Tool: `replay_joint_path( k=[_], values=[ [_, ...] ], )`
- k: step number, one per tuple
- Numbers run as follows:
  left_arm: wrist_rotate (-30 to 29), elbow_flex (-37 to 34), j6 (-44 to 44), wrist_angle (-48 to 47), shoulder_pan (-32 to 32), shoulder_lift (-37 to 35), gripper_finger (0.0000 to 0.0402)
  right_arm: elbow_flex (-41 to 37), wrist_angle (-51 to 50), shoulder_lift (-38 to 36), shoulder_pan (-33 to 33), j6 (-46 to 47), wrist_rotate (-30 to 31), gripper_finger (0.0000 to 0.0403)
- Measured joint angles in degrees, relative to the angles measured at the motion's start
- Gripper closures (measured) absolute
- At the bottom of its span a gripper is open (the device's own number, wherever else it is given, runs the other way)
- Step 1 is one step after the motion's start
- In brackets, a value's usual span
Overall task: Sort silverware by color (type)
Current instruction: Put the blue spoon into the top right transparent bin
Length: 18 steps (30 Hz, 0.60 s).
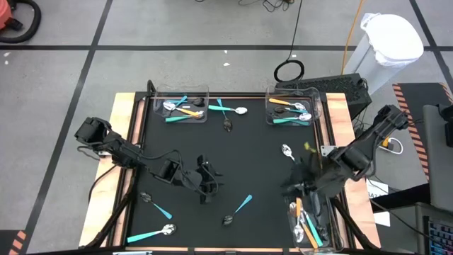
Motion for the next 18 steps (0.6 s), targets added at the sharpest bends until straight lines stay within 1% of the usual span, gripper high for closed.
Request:
replay_joint_path(
  k=[1, 2, 3, 6, 10, 12, 14, 18],
  values=[
    [0.0, 0.0, -0.7, -0.1, 0.0, 0.0, 0.0228, 0.2, 2.4, 0.0, 0.0, -2.4, 4.1, 0.0267],
    [0.0, 0.0, -1.6, -0.5, 0.0, 0.0, 0.0228, 0.1, 4.4, 0.1, 0.0, -4.8, 6.9, 0.0268],
    [0.1, 0.0, -2.7, -1.1, -0.2, 0.0, 0.0228, -0.3, 6.1, 0.5, -0.2, -7.1, 8.1, 0.0268],
    [0.3, 0.0, -7.1, -5.4, -1.0, 0.0, 0.0228, -2.8, 8.5, 3.7, -2.3, -11.8, 8.3, 0.0268],
    [0.5, 0.0, -13.7, -13.3, -3.0, 0.0, 0.0228, -6.7, 14.8, 11.1, -4.9, -14.2, 7.8, 0.0268],
    [0.6, 0.0, -16.4, -16.7, -3.9, 0.0, 0.0228, -7.2, 20.6, 15.7, -6.0, -17.3, 4.1, 0.0268],
    [0.8, 0.0, -18.7, -18.6, -4.8, 0.0, 0.0228, -7.3, 25.2, 20.5, -7.0, -21.4, -1.1, 0.0268],
    [4.9, 0.0, -20.0, -19.1, -6.1, 0.0, 0.0228, -7.3, 36.4, 29.2, -9.0, -30.0, -9.9, 0.0268]
  ],
)
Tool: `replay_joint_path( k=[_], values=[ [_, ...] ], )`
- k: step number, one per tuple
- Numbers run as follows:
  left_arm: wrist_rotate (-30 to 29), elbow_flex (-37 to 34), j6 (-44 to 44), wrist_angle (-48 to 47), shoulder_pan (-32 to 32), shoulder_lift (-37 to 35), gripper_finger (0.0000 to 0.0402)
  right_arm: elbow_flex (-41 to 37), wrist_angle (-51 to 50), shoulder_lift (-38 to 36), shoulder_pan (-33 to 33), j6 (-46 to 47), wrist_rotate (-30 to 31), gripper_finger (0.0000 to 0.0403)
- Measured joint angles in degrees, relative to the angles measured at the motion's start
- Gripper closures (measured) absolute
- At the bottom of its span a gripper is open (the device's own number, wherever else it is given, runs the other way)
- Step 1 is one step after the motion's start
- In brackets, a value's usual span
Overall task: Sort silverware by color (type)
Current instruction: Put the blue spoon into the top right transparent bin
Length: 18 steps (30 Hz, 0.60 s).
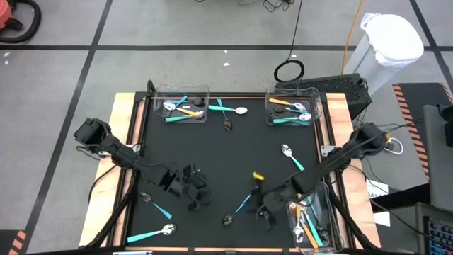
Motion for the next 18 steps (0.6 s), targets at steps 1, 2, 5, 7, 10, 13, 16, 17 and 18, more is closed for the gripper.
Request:
replay_joint_path(
  k=[1, 2, 5, 7, 10, 13, 16, 17, 18],
  values=[
    [1.2, 0.0, -0.7, 0.1, -0.3, 0.0, 0.0228, 0.0, 2.4, 1.7, -0.5, -1.4, -1.5, 0.0268],
    [1.7, 0.0, -1.2, 0.0, -0.6, 0.0, 0.0228, 0.1, 4.4, 3.3, -1.0, -2.5, -2.9, 0.0268],
    [1.5, 1.2, -2.4, -0.5, -1.3, 0.0, 0.0228, 0.0, 7.9, 7.6, -2.9, -3.7, -6.8, 0.0268],
    [1.3, 2.4, -1.7, -0.3, -1.5, 0.0, 0.0228, 0.0, 11.1, 10.2, -4.2, -4.2, -9.0, 0.0268],
    [0.4, 4.0, 0.7, -0.4, -1.7, 0.0, 0.0228, 0.0, 14.8, 13.7, -5.8, -4.4, -11.6, 0.0268],
    [-2.1, 5.5, 3.1, 0.0, -1.7, 0.0, 0.0228, 0.0, 15.0, 15.9, -6.9, -4.5, -13.8, 0.0268],
    [-4.1, 5.9, 3.9, -0.2, -1.6, 0.0, 0.0228, 0.0, 14.8, 17.2, -7.4, -4.5, -15.0, 0.0268],
    [-4.9, 5.9, 3.9, -0.2, -1.6, 0.0, 0.0228, 0.0, 14.9, 17.8, -7.4, -4.5, -15.0, 0.0268],
    [-5.8, 5.9, 4.0, -0.3, -1.6, 0.0, 0.0228, 0.0, 14.9, 18.4, -7.5, -4.8, -15.0, 0.0269]
  ],
)
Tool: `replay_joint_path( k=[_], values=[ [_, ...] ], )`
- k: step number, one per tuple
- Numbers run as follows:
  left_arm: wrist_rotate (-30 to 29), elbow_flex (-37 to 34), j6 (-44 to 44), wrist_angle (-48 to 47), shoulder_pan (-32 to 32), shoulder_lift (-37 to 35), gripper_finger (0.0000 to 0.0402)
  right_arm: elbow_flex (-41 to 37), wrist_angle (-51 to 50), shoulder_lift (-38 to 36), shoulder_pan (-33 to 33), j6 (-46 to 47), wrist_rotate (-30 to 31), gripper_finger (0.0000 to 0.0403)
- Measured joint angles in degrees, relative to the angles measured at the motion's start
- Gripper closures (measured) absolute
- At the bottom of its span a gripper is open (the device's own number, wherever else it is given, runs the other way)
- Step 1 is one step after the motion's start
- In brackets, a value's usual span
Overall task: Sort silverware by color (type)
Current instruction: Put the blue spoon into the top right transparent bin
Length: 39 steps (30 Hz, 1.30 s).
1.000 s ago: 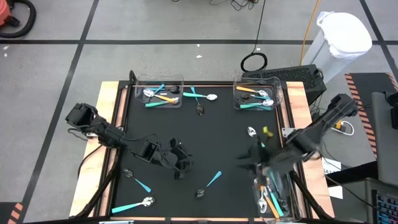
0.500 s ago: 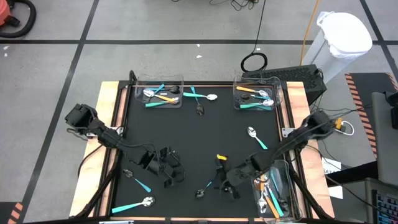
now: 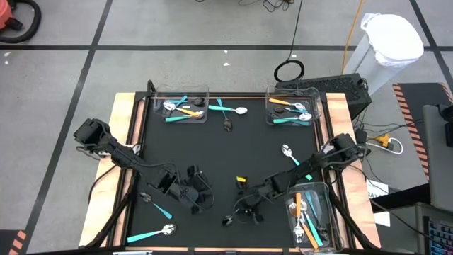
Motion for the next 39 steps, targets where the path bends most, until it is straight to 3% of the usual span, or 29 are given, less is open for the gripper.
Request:
replay_joint_path(
  k=[6, 12, 16, 20, 24, 27, 32, 39],
  values=[
    [-3.2, 0.0, 0.0, 0.0, 0.0, 0.0, 0.0228, 0.1, 4.1, 3.9, -0.2, -0.7, 0.2, 0.0301],
    [-3.4, 0.0, 0.0, -0.4, 0.0, 0.0, 0.0228, 0.1, 4.0, 3.8, -0.2, -2.4, 0.2, 0.0388],
    [-3.4, 0.0, 0.0, -0.7, 0.0, 0.0, 0.0228, 0.0, 3.2, 2.7, -0.2, -2.9, 0.6, 0.0390],
    [-4.0, 0.0, 0.0, -1.8, 0.0, 0.0, 0.0228, -0.1, 0.0, -0.2, -0.4, -3.0, 5.0, 0.0395],
    [-8.6, -0.9, -0.5, -2.3, 0.0, 0.0, 0.0228, -0.1, -4.6, -5.4, -1.5, 1.1, 9.7, 0.0395],
    [-13.1, -2.2, -2.1, -0.6, 0.0, 0.0, 0.0228, -0.1, -10.8, -9.4, -2.6, 5.6, 13.6, 0.0395],
    [-15.0, -3.9, -3.5, 2.3, 0.0, 0.0, 0.0228, -0.1, -23.7, -16.7, -4.8, 10.0, 23.7, 0.0395],
    [-16.8, -6.6, -3.3, 6.5, 0.0, 0.0, 0.0228, -0.1, -38.9, -24.5, -13.4, 9.3, 29.0, 0.0395]
  ],
)
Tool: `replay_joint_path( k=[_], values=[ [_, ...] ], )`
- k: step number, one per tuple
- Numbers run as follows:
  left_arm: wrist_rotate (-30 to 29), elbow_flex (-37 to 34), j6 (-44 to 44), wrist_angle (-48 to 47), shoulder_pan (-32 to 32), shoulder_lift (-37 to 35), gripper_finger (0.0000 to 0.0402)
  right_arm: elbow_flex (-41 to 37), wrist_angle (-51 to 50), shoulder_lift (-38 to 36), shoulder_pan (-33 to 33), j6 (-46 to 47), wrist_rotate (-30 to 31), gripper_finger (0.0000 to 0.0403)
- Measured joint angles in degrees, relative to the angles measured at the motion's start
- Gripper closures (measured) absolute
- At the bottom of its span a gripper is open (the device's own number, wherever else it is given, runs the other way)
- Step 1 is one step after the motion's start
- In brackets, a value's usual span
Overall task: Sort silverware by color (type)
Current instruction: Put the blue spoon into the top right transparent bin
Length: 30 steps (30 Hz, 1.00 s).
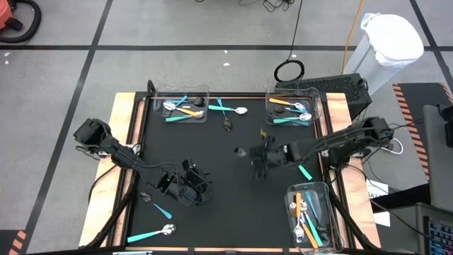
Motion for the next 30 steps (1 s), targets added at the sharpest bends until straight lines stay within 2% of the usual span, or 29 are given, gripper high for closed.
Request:
replay_joint_path(
  k=[2, 7, 9, 16, 19, 22, 26, 30],
  values=[
    [-2.8, -0.2, 1.0, 0.1, 0.0, 0.0, 0.0228, 0.0, -2.1, -1.5, -4.1, -0.7, 0.6, 0.0396],
    [-13.8, -0.3, 3.0, 0.5, 0.1, 0.0, 0.0228, 0.0, -3.8, -4.6, -15.8, -3.2, 7.4, 0.0396],
    [-15.6, -0.3, 2.9, 0.8, 0.5, 0.0, 0.0228, 0.0, -4.7, -5.1, -20.0, -6.8, 8.5, 0.0396],
    [-10.9, -0.3, 2.7, 1.3, 0.7, 1.0, 0.0228, 0.0, -14.0, -4.2, -31.0, -14.5, 9.8, 0.0394],
    [-10.8, -0.3, 2.7, 1.1, 0.2, 2.6, 0.0228, 0.0, -17.5, -4.0, -33.7, -14.8, 11.8, 0.0394],
    [-10.8, -0.3, 2.7, 1.2, 0.5, 4.9, 0.0228, 0.0, -16.9, -4.0, -35.6, -18.2, 13.5, 0.0394],
    [-10.8, -0.3, 2.7, 1.7, 1.7, 7.9, 0.0228, 0.0, -14.7, -4.0, -38.7, -23.7, 12.7, 0.0393],
    [-7.9, -0.3, 2.7, 2.3, 2.3, 9.3, 0.0228, 0.0, -13.8, -4.0, -41.4, -25.4, 7.6, 0.0370]
  ],
)
